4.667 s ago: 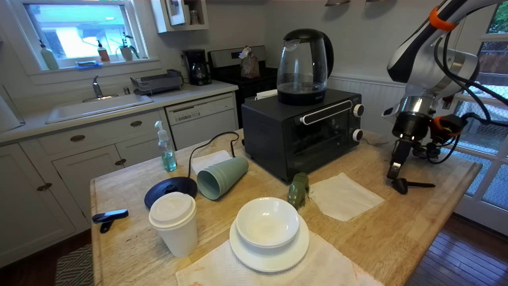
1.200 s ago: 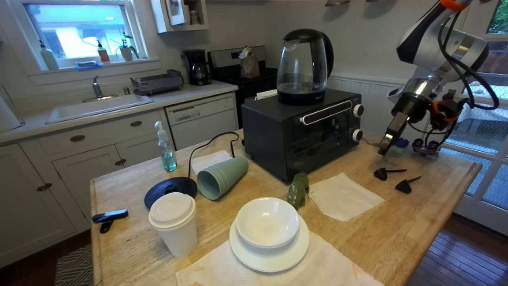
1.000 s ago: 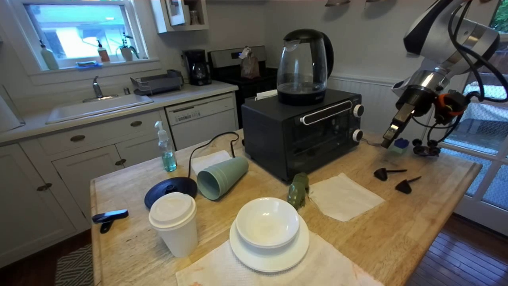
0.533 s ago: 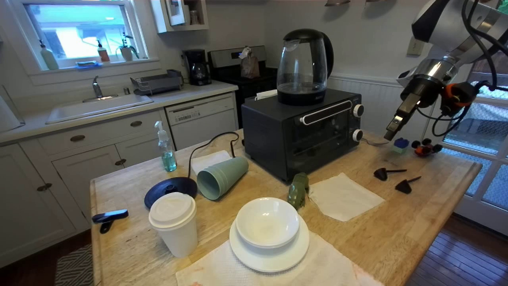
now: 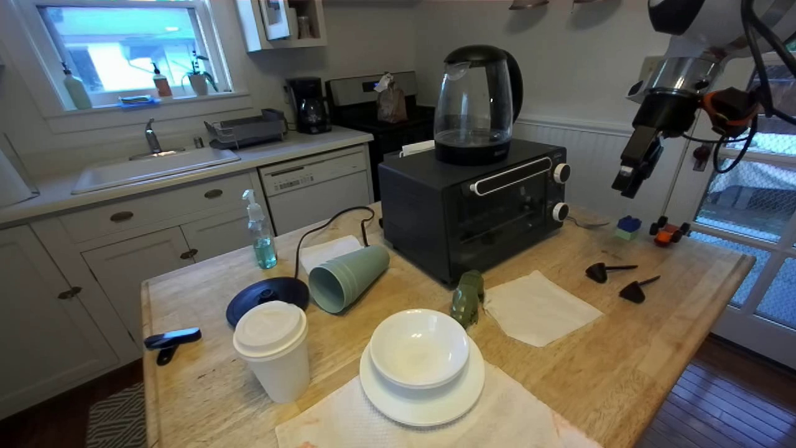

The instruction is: Remove the small black measuring cup from the big black measuring cup

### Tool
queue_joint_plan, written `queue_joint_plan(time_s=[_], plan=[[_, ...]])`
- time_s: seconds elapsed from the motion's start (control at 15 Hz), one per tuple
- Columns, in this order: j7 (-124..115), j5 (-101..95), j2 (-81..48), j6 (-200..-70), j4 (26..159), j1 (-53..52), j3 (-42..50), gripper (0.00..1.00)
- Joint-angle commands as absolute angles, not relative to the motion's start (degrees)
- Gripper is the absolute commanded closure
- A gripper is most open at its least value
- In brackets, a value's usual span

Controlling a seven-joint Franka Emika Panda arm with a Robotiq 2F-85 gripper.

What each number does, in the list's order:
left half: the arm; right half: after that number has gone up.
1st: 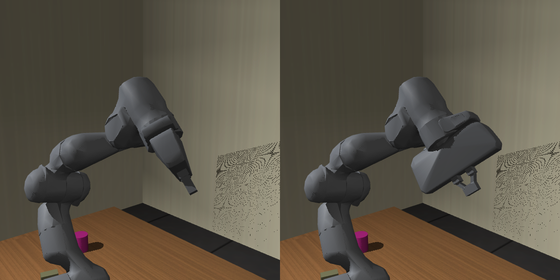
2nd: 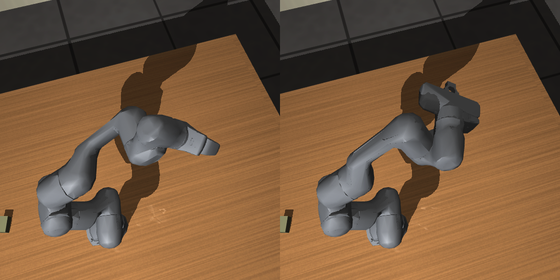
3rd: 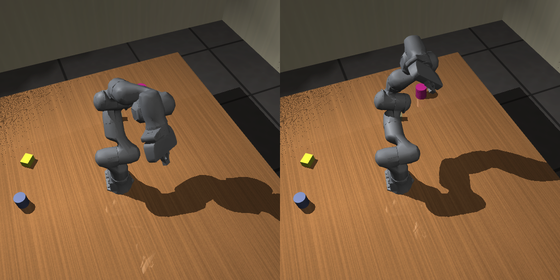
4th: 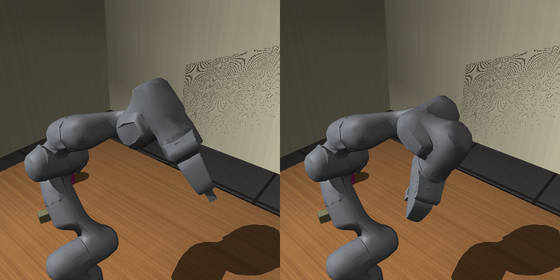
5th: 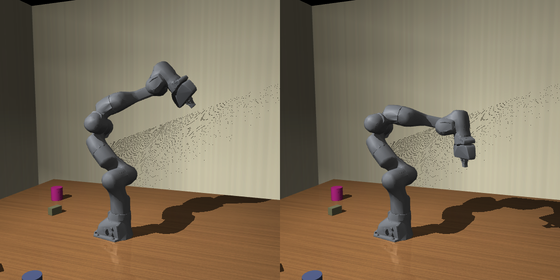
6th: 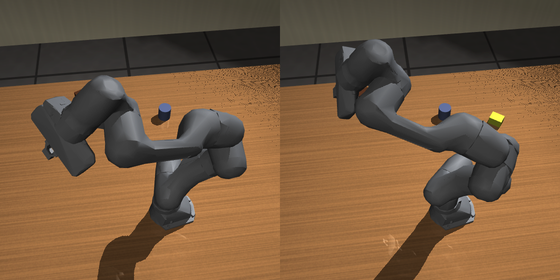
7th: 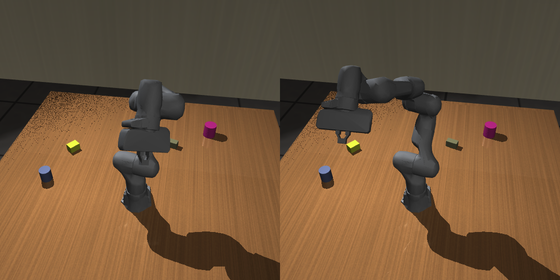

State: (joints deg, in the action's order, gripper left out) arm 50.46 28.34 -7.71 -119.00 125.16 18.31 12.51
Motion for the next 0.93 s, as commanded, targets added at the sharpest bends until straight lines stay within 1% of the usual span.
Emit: queue_joint_plan(time_s=[0.0,0.47,0.87], plan=[[40.71,19.42,-5.57,-116.54,126.38,16.63,12.86,0.0],[34.56,12.79,-5.63,-113.67,126.96,16.02,12.57,0.0],[36.11,14.38,-6.89,-114.06,125.88,16.42,12.42,0.0]])
